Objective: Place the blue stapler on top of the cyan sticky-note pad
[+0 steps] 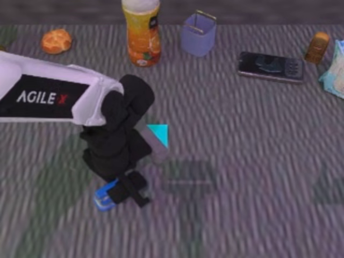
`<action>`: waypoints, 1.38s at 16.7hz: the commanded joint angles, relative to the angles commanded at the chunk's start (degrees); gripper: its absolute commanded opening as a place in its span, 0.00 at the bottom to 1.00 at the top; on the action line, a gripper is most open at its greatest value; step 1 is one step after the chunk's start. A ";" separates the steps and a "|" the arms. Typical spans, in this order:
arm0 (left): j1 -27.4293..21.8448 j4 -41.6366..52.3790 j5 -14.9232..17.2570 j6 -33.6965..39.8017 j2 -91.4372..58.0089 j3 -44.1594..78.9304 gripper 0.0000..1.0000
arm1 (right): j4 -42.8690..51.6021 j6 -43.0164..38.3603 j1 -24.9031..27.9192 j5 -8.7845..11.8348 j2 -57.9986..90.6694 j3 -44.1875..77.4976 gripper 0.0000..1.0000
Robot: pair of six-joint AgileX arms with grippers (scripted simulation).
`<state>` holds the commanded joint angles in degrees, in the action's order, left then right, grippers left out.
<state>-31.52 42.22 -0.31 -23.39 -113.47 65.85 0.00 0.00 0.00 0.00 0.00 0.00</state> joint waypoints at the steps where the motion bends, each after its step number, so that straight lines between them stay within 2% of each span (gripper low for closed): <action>1: 0.00 0.00 0.00 0.00 0.00 0.00 0.00 | 0.00 0.00 0.00 0.00 0.00 0.00 1.00; 9: -0.09 0.95 0.02 -0.13 0.37 0.84 0.00 | 0.00 0.00 0.00 0.00 0.00 0.00 1.00; 17: 0.75 20.05 -0.03 0.27 7.59 11.85 0.00 | 0.00 0.00 0.00 0.00 0.00 0.00 1.00; 23: 0.57 21.39 -0.05 0.23 8.51 12.79 0.00 | 0.00 0.00 0.00 0.00 0.00 0.00 1.00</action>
<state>-30.94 63.61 -0.36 -23.16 -104.96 78.64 0.00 0.00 0.00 0.00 0.00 0.00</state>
